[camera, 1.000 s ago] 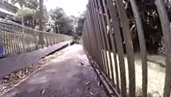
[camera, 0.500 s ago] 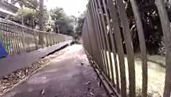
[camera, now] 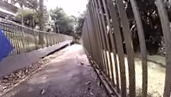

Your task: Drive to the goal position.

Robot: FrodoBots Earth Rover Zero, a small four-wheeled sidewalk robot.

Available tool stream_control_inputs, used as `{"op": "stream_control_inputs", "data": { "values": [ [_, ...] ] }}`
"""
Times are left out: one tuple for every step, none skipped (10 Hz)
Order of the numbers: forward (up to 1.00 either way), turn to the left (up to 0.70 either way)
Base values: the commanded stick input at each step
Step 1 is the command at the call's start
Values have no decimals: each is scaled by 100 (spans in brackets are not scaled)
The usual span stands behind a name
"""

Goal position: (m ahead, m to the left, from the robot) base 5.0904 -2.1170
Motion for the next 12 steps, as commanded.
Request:
{"op": "stream_control_inputs", "data": {
  "values": [
    [100, 40],
    [100, 40],
    [100, 40],
    [100, 40],
    [100, 40],
    [100, 40],
    [100, 40],
    [100, 40],
    [100, 40],
    [100, 32],
    [100, 23],
    [100, 15]
  ]
}}
